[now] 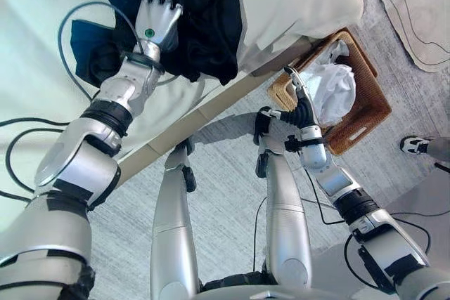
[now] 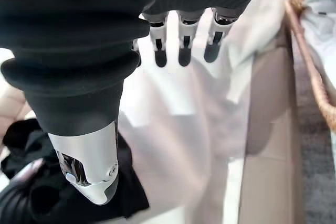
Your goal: Pick up clothes into the bucket
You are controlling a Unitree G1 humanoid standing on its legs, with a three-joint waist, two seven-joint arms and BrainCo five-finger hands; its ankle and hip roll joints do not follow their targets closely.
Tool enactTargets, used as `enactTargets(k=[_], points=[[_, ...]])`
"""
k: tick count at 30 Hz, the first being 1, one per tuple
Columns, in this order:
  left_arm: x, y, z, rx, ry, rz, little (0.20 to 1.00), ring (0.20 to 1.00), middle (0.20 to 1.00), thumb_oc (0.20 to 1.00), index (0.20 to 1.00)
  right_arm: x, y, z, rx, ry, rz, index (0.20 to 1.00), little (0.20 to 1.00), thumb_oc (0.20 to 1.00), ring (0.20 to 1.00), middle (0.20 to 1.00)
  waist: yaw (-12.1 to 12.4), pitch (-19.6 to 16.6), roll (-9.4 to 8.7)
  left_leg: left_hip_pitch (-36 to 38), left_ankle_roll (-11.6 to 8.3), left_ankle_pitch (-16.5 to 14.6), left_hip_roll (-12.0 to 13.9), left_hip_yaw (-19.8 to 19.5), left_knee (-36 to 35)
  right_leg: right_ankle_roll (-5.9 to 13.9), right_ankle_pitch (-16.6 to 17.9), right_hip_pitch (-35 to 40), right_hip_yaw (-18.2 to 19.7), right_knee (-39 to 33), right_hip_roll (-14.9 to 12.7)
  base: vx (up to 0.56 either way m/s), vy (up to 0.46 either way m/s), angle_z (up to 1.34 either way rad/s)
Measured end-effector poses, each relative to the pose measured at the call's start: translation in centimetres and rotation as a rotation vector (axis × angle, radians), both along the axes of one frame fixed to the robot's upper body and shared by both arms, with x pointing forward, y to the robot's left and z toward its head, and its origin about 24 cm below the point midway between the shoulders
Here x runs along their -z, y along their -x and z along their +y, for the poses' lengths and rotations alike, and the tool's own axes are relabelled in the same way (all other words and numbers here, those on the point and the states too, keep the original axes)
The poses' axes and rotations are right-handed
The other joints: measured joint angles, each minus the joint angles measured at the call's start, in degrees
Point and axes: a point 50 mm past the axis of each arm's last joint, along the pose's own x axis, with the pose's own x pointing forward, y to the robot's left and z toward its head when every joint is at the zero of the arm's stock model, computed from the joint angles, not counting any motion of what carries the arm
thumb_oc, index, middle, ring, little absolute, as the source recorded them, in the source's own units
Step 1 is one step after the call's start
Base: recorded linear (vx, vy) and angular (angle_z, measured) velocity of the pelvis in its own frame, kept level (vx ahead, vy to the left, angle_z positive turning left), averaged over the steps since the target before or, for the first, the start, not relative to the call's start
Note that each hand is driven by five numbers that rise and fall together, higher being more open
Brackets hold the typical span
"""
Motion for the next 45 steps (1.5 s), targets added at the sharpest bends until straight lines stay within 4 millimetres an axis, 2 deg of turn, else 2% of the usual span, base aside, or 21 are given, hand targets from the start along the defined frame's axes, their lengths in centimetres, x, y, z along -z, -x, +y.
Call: enactTargets(k=[3, 6, 9, 10, 11, 12, 13, 14, 15, 16, 18, 23, 25, 27, 29, 36, 40, 41, 45], points=[[2.2, 0.3, 0.4, -0.004, 0.022, 0.069, 0.200, 0.200, 0.200, 0.200, 0.200, 0.3, 0.2, -0.1, 0.004, 0.002, 0.009, 1.000, 1.000, 1.000, 1.000, 1.000, 0.09, -0.11, 0.19, 3.96, 0.03, 0.02, 0.02, -0.08, -1.40, -0.10, -0.46, 3.77, -0.40, -0.59, 0.03, 0.05, -0.023, 0.02], [5.2, 1.6, 0.9, 0.027, 0.105, 0.130, 0.200, 0.200, 0.200, 0.200, 0.200, 0.5, 0.2, -0.6, 0.021, -0.003, 0.019, 1.000, 1.000, 1.000, 1.000, 1.000, 0.62, -0.07, 0.55, 9.44, 0.16, 0.18, -0.17, -0.50, -3.74, 0.15, -1.25, 8.72, -1.12, -1.21, -0.15, 0.07, -0.036, 0.05], [7.1, 3.4, 0.4, 0.106, 0.232, 0.143, 0.200, 0.200, 0.200, 0.200, 0.200, 1.3, 0.6, -2.0, 0.074, -0.008, 0.049, 1.000, 1.000, 1.000, 1.000, 1.000, 2.15, -0.16, 1.47, 14.07, 0.21, 0.25, -0.24, -1.40, -5.62, 0.07, -1.90, 13.72, -2.40, -2.24, -0.18, 0.09, -0.033, 0.11], [8.4, 4.2, 0.5, 0.118, 0.278, 0.160, 0.200, 0.200, 0.200, 0.200, 0.200, 1.8, 0.9, -2.4, 0.089, -0.006, 0.071, 1.000, 1.000, 1.000, 1.000, 1.000, 2.66, -0.37, 1.46, 16.78, 0.18, 0.30, -0.14, -1.36, -6.71, -0.02, -2.23, 16.24, -2.86, -2.78, -0.15, 0.10, -0.040, 0.22], [9.4, 4.6, 0.5, 0.122, 0.307, 0.189, 0.200, 0.200, 0.200, 0.200, 0.200, 1.8, 0.9, -2.8, 0.099, 0.001, 0.067, 1.000, 1.000, 1.000, 1.000, 1.000, 3.93, -0.96, 2.24, 18.61, 0.17, 0.30, -0.03, -2.03, -7.84, 0.32, -2.82, 18.42, -3.60, -3.32, -0.31, 0.13, -0.047, 0.18], [9.6, 5.0, 0.4, 0.136, 0.323, 0.190, 0.200, 0.200, 0.200, 0.200, 0.200, 2.2, 1.2, -3.0, 0.106, 0.003, 0.081, 1.000, 1.000, 1.000, 1.000, 1.000, 3.69, -1.29, 2.55, 19.31, 0.17, 0.30, -0.10, -2.11, -8.44, 0.33, -2.90, 19.06, -3.74, -3.58, -0.31, 0.09, -0.038, 0.22], [9.7, 5.4, 0.3, 0.159, 0.349, 0.193, 0.200, 0.200, 0.200, 0.200, 0.200, 1.8, 1.0, -3.2, 0.110, 0.008, 0.073, 1.000, 1.000, 1.000, 1.000, 1.000, 5.03, -1.53, 3.20, 20.47, 0.02, 0.84, -0.27, -2.76, -9.27, 0.43, -3.00, 20.65, -4.41, -4.33, -0.35, 0.06, -0.031, 0.15], [9.8, 5.8, 0.3, 0.171, 0.373, 0.187, 0.200, 0.200, 0.200, 0.200, 0.200, 2.1, 1.1, -3.4, 0.115, 0.009, 0.084, 1.000, 1.000, 1.000, 1.000, 1.000, 4.78, -1.65, 3.44, 21.26, 0.00, 1.05, -0.31, -2.78, -9.88, 0.47, -2.98, 21.41, -4.81, -4.75, -0.35, 0.10, -0.047, 0.19], [9.6, 6.3, 0.2, 0.203, 0.415, 0.182, 0.200, 0.200, 0.200, 0.200, 0.200, 1.8, 0.8, -3.3, 0.113, 0.019, 0.085, 1.000, 1.000, 1.000, 1.000, 1.000, 6.14, -1.66, 3.82, 23.35, 0.05, 1.46, -0.29, -3.16, -10.91, 0.49, -2.99, 23.90, -5.49, -5.38, -0.36, 0.06, -0.025, 0.15], [9.6, 6.6, 0.2, 0.215, 0.448, 0.179, 0.200, 0.200, 0.200, 0.200, 0.200, 1.9, 0.8, -3.3, 0.112, 0.022, 0.097, 1.000, 1.000, 1.000, 1.000, 1.000, 6.37, -1.54, 3.96, 24.62, 0.05, 1.48, -0.27, -3.35, -11.49, 0.49, -2.99, 25.27, -6.13, -6.02, -0.29, 0.15, -0.056, 0.18], [10.0, 7.4, -0.2, 0.261, 0.516, 0.185, 0.200, 0.200, 0.200, 0.200, 0.200, 2.4, 1.0, -3.5, 0.108, 0.033, 0.119, 1.000, 1.000, 1.000, 1.000, 1.000, 6.64, -3.34, 4.42, 27.09, 0.09, 1.59, -0.29, -4.36, -12.91, 0.77, -3.22, 28.52, -7.05, -7.56, -0.21, 0.10, -0.037, 0.19], [8.8, 9.1, -1.9, 0.434, 0.657, 0.180, 0.200, 0.200, 0.200, 0.200, 0.200, 2.5, 0.8, -3.0, 0.069, 0.066, 0.145, 1.000, 1.000, 1.000, 1.000, 1.000, 8.03, -5.56, 4.75, 31.96, 0.01, 1.90, -0.60, -5.12, -14.75, 1.31, -2.79, 35.04, -8.86, -11.18, 0.03, 0.10, -0.023, 0.12], [7.9, 9.7, -2.8, 0.513, 0.682, 0.181, 0.200, 0.200, 0.200, 0.200, 0.200, 3.1, 0.8, -2.6, 0.045, 0.100, 0.174, 1.000, 1.000, 1.000, 1.000, 1.000, 8.20, -8.38, 5.02, 32.31, -0.13, 2.00, -0.68, -5.90, -15.40, 1.55, -2.38, 36.56, -9.93, -13.04, 0.20, 0.08, -0.013, 0.15], [7.0, 10.1, -3.5, 0.584, 0.696, 0.186, 0.200, 0.200, 0.200, 0.200, 0.200, 3.4, 0.8, -1.8, 0.004, 0.156, 0.193, 1.000, 1.000, 1.000, 1.000, 1.000, 8.27, -8.98, 5.01, 34.88, -0.58, 2.33, -0.58, -6.19, -16.26, 1.74, -1.58, 40.40, -10.76, -15.76, 0.66, 0.07, -0.004, 0.09], [6.6, 10.7, -4.0, 0.648, 0.709, 0.196, 0.200, 0.200, 0.200, 0.200, 0.200, 4.1, 1.0, -1.1, -0.027, 0.185, 0.214, 1.000, 1.000, 1.000, 1.000, 1.000, 8.19, -12.34, 5.11, 35.23, -0.60, 2.33, -0.59, -6.41, -17.38, 1.96, -1.23, 41.13, -11.30, -17.32, 1.05, 0.07, 0.003, 0.06], [4.0, 12.6, -5.4, 0.889, 0.827, 0.224, 0.200, 0.200, 0.200, 0.200, 0.200, 4.9, 1.3, 0.9, -0.151, 0.238, 0.270, 1.000, 1.000, 1.000, 1.000, 1.000, 8.34, -17.27, 5.10, 40.65, -0.80, 2.44, -0.32, -6.48, -19.93, 2.31, 0.43, 48.29, -12.27, -23.41, 2.16, 0.08, -0.007, 0.01], [3.1, 13.1, -5.9, 0.983, 0.898, 0.237, 0.200, 0.200, 0.200, 0.200, 0.200, 5.3, 1.6, 1.9, -0.203, 0.256, 0.293, 1.000, 1.000, 1.000, 1.000, 1.000, 8.35, -20.00, 5.28, 42.12, -0.83, 2.44, 0.00, -6.52, -21.21, 2.25, 0.90, 50.25, -12.72, -25.54, 2.83, 0.08, -0.011, 0.01], [2.4, 13.0, -6.1, 1.006, 0.890, 0.236, 0.200, 0.200, 0.200, 0.200, 0.200, 5.5, 1.6, 2.4, -0.227, 0.260, 0.304, 1.000, 1.000, 1.000, 1.000, 1.000, 8.42, -20.26, 5.23, 43.53, -0.92, 2.49, 0.19, -6.52, -21.64, 2.21, 1.32, 52.00, -12.86, -26.75, 3.20, 0.05, 0.002, -0.02], [2.0, 13.2, -6.3, 1.022, 0.878, 0.226, 0.200, 0.200, 0.200, 0.200, 0.200, 5.7, 1.8, 3.0, -0.249, 0.252, 0.312, 1.000, 1.000, 1.000, 1.000, 1.000, 8.29, -22.30, 5.76, 44.69, -1.02, 2.56, 0.55, -6.43, -22.75, 2.20, 1.32, 52.87, -12.88, -27.53, 3.69, 0.07, 0.002, -0.02]])
